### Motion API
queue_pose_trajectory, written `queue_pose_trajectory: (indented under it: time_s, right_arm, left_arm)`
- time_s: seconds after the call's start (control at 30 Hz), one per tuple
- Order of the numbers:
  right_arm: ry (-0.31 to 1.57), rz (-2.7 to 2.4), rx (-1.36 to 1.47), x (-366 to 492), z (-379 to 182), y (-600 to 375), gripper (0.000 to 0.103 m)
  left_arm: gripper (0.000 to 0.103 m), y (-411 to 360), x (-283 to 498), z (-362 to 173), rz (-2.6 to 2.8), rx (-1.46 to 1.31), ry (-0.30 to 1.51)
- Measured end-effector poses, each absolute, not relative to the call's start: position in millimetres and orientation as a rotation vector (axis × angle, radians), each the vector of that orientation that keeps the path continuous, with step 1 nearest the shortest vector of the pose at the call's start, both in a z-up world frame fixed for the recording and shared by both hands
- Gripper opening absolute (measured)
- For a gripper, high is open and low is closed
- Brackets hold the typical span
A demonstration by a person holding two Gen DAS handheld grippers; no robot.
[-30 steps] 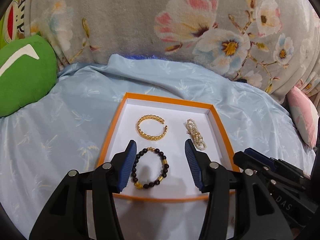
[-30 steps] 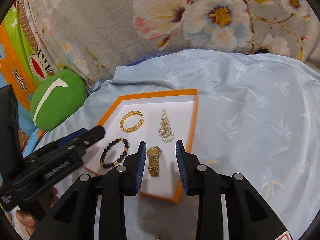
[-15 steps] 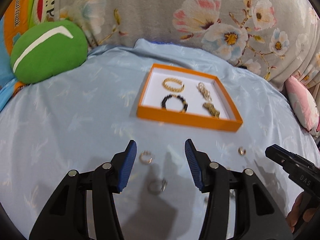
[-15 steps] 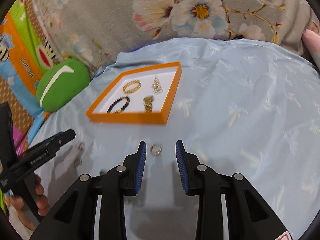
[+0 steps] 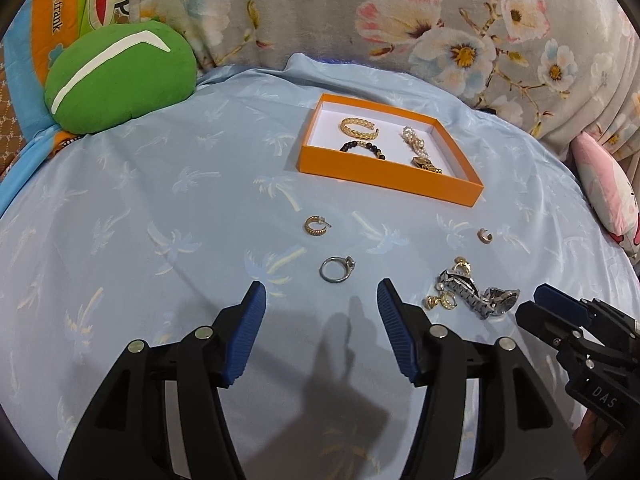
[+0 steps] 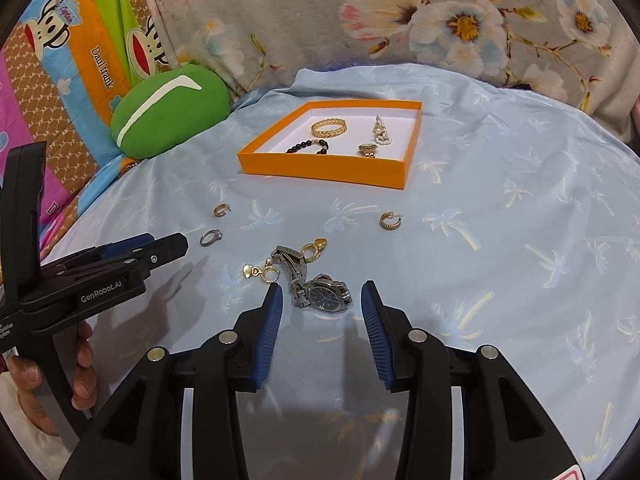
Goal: Organize jewelry
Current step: 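Withdraw both grippers from the box toward the silver watch, then grasp the silver watch band with the right gripper and lift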
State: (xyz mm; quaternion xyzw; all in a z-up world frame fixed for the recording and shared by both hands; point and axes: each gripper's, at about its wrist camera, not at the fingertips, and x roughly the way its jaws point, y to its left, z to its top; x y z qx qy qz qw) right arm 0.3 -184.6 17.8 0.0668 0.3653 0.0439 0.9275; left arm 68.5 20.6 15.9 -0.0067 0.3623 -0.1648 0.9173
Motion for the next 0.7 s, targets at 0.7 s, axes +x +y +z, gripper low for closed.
queue_pose_trajectory:
  time_s: [0.7]
  right_arm:
    - [0.878, 0.246, 0.062, 39, 4, -187, 0.044]
  left_arm:
    - [0.056, 26, 73, 11, -0.348, -0.032, 0.792]
